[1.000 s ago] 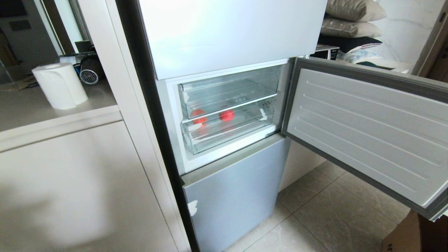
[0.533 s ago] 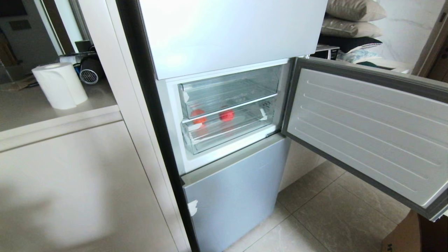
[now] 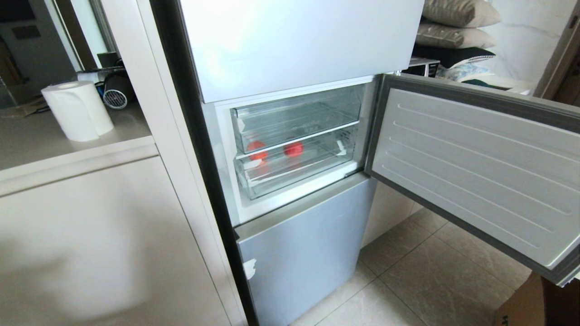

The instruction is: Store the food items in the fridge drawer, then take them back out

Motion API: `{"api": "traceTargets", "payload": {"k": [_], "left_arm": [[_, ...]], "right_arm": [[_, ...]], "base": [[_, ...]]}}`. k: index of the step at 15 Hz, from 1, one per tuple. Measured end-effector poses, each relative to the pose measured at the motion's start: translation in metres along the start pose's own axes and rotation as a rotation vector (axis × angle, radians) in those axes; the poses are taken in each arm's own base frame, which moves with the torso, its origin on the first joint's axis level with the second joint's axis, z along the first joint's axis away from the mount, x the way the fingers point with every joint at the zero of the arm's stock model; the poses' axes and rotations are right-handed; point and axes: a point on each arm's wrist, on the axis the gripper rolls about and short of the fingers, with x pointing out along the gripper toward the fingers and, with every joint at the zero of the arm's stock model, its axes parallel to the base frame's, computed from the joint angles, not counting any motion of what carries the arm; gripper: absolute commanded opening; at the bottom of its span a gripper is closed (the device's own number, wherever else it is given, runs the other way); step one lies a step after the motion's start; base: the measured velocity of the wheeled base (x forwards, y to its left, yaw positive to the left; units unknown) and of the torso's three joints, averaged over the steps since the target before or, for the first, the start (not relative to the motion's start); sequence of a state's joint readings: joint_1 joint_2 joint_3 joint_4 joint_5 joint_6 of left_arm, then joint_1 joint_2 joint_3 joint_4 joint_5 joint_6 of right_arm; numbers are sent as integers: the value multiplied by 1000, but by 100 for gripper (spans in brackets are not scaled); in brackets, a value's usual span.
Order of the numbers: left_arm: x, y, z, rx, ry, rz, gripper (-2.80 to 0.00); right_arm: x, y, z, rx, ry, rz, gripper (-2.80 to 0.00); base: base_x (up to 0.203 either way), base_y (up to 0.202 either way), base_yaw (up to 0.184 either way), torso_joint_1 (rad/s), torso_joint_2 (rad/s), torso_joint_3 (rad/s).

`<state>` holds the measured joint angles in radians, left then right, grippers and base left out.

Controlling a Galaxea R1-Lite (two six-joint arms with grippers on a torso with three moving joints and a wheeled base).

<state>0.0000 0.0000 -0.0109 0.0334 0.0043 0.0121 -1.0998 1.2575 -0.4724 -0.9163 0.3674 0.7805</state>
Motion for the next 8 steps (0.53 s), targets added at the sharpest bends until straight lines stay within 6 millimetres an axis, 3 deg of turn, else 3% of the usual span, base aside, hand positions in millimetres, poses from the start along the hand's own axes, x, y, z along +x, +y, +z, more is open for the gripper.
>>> {"api": "traceTargets", "payload": {"k": [3, 8], "left_arm": [[0, 0, 0, 0, 0, 0, -280], [0, 0, 0, 0, 0, 0, -280]], "right_arm": [[40, -13, 5, 88, 63, 18, -280], [85, -26, 14, 169, 99, 52, -280]], "base": [[0, 0, 0, 0, 0, 0], [0, 0, 0, 0, 0, 0]]}}
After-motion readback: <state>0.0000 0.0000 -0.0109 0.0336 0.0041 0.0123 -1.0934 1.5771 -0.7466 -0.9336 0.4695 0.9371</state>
